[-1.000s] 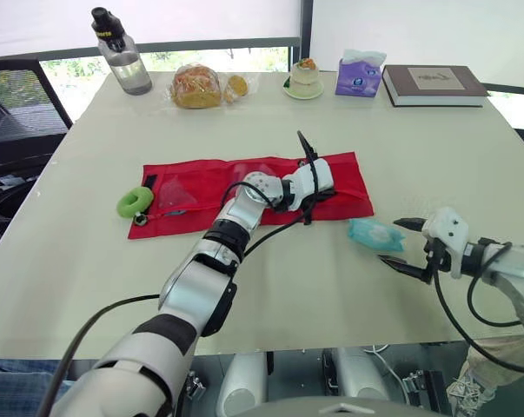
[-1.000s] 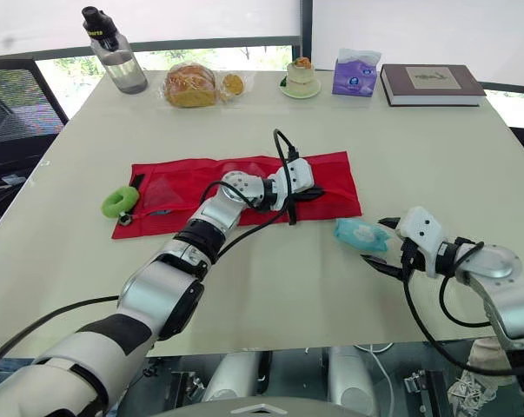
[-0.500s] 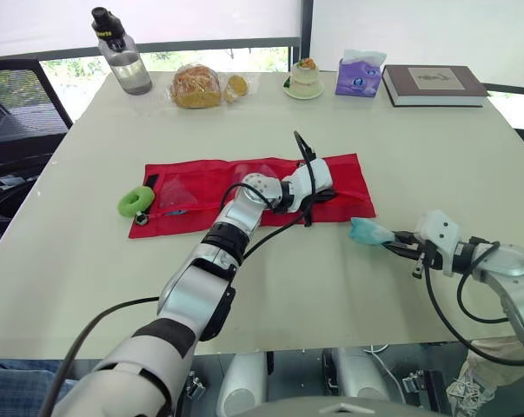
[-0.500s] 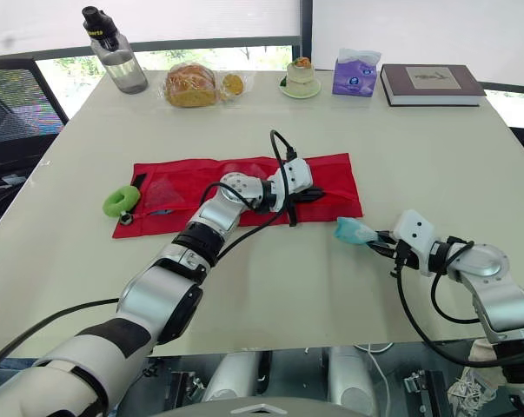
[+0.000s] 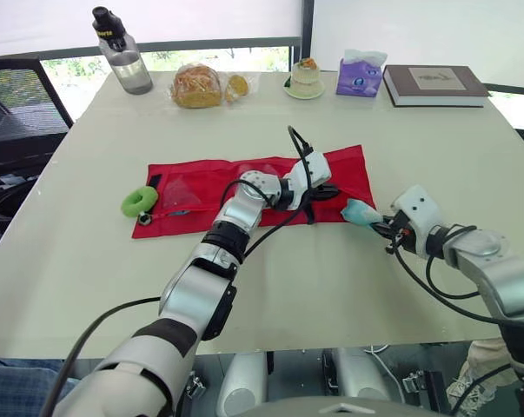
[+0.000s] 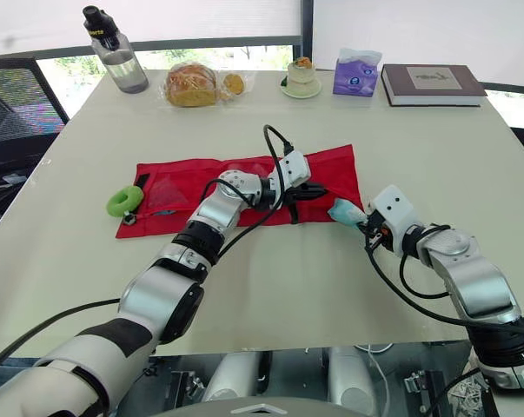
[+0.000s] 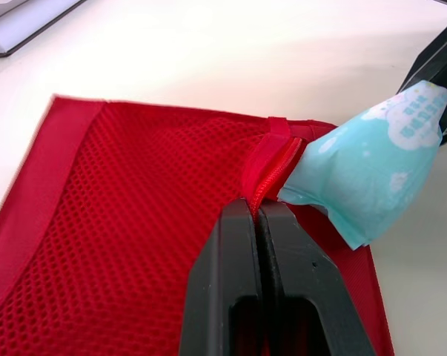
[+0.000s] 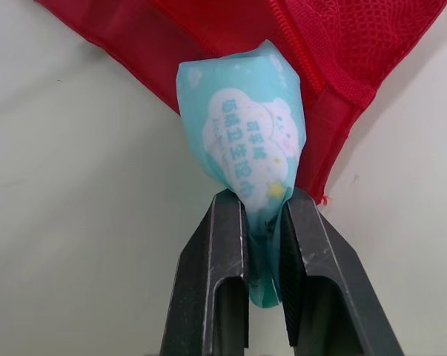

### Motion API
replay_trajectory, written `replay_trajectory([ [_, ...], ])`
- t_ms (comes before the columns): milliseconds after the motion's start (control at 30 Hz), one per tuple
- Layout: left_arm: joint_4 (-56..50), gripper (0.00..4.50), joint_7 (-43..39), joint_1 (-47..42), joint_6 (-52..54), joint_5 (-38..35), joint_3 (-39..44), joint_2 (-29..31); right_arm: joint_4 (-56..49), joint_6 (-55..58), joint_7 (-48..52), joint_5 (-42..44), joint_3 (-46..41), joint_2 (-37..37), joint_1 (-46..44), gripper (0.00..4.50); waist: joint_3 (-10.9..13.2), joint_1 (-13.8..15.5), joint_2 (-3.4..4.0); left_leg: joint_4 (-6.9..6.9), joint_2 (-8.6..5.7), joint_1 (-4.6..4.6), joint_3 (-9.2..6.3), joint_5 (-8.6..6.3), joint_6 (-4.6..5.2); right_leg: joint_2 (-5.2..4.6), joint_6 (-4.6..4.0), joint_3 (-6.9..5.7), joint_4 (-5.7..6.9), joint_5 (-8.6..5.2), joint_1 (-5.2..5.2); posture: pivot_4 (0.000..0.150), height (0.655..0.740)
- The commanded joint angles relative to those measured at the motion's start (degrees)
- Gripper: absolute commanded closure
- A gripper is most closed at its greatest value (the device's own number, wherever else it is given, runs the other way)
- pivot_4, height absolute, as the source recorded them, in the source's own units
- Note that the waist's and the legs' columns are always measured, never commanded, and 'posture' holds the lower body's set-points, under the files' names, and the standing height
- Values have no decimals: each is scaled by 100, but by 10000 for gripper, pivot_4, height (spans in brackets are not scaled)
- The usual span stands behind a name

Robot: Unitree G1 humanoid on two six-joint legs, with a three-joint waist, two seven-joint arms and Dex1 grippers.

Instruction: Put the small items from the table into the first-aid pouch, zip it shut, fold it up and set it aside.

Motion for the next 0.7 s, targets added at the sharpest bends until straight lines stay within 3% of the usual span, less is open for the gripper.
replay_trajectory([
  [33, -434, 45000, -39, -71, -14, -128, 25, -103, -7, 469, -412, -95, 55, 267, -337, 44950, 0, -12, 0, 0, 0, 2, 0, 0, 0, 0, 0, 1, 2, 0, 0, 1500, 7332],
  [333, -723, 45000, 104, 159, 237, -117, -65, -392, 525, 991, -1801, -422, -88, 1642, -1019, 44950, -2, 4, 4, 3, 0, -2, -2, 0, 0, 0, 0, -2, 3, 1, -1, 1500, 7332],
  [600, -522, 45000, 334, 107, 212, -65, -75, -539, 1223, 146, -2663, -746, -133, 2604, -1300, 44950, -3, 4, 5, 2, 0, -2, -2, 0, 0, 0, 0, -2, 3, 1, 0, 1500, 7332],
  [633, -461, 45000, 390, 74, 197, -56, -60, -553, 1261, 64, -2730, -780, -123, 2673, -1301, 34559, -3, 0, 5, 2, 0, -2, -2, 0, 0, 0, 0, -2, 3, 1, 0, 1500, 7332],
  [700, -323, 45000, 531, -2, 177, -47, -14, -580, 1246, -53, -2790, -800, -134, 2784, -1237, 24552, -3, -2, 5, 2, 0, -1, -2, 0, 0, 0, 0, -2, 4, 1, -1, 1500, 7332],
])
